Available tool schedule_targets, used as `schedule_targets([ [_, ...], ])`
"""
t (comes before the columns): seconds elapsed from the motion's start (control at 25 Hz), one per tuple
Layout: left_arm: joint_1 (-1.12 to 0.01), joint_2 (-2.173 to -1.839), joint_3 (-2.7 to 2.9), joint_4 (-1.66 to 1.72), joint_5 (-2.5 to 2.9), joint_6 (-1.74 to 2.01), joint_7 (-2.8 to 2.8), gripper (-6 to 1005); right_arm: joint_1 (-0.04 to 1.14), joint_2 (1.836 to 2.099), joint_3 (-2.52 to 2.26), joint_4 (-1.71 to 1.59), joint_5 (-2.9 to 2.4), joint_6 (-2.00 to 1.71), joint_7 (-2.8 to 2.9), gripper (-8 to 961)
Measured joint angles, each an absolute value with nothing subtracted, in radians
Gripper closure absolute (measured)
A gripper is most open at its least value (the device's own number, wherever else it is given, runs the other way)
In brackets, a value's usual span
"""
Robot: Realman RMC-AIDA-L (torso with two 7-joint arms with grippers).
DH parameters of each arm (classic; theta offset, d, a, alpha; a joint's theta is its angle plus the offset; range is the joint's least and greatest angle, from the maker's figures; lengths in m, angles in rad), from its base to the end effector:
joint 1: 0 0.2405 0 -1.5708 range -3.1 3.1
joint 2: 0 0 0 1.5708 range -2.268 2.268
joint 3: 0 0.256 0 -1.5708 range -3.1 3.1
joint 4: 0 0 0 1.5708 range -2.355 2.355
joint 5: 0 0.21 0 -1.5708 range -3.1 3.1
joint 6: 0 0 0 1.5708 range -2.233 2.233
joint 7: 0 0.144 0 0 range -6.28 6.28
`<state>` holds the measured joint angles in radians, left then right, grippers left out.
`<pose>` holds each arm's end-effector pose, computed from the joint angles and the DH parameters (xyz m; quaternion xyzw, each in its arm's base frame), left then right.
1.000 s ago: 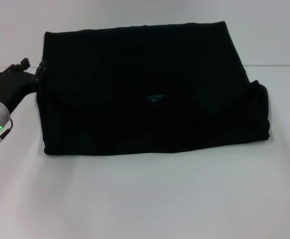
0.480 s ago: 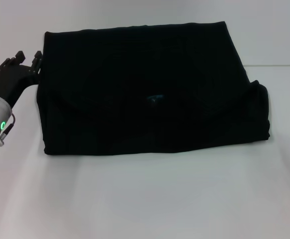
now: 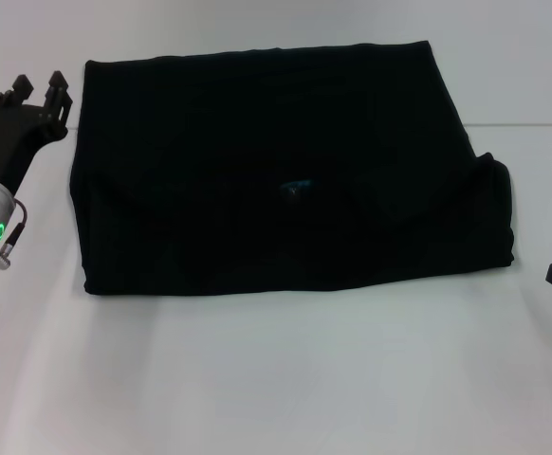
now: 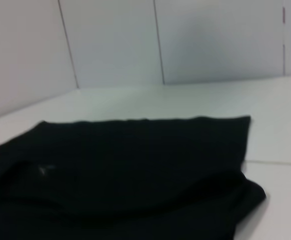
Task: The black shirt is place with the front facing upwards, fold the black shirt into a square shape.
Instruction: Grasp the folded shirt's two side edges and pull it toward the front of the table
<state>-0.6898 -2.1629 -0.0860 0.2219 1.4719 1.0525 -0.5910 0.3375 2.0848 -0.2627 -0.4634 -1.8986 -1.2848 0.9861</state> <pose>-0.2992 0.3994 0.0160 -0.6531 -0.3042 -0.3695 0.5868 0.3795 0.2869 0.0258 -0.8159 0.3100 0.2426 0.4234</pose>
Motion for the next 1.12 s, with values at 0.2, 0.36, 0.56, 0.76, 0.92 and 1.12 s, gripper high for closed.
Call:
schedule_targets([
  [0.2, -0.687, -2.163, -0.079, 0.215, 1.463, 1.061, -0.594, 536, 0.330, 2.064, -0.195, -0.482, -1.898, -1.436, 1.068, 173],
  [0.36, -0.672, -2.163, -0.053, 0.215, 1.471, 1.063, -0.591, 533, 0.355, 2.005, -0.206, -0.528, -1.905, -1.499, 1.392, 174],
  [0.56, -0.629, -2.163, -0.005, 0.221, 1.471, 1.094, -0.590, 529, 0.430, 1.917, -0.321, -0.543, -1.978, -1.491, 1.813, 174],
  [0.76, -0.591, -2.163, 0.016, 0.235, 1.471, 1.113, -0.590, 525, 0.523, 1.870, -0.395, -0.549, -2.132, -1.407, 2.127, 177],
  [0.92, -0.566, -2.163, 0.039, 0.260, 1.471, 1.108, -0.579, 522, 0.587, 1.868, -0.426, -0.556, -2.246, -1.378, 2.316, 178],
  [1.12, -0.535, -2.163, 0.035, 0.273, 1.466, 1.093, -0.513, 519, 0.623, 1.875, -0.439, -0.550, -2.305, -1.345, 2.444, 179],
])
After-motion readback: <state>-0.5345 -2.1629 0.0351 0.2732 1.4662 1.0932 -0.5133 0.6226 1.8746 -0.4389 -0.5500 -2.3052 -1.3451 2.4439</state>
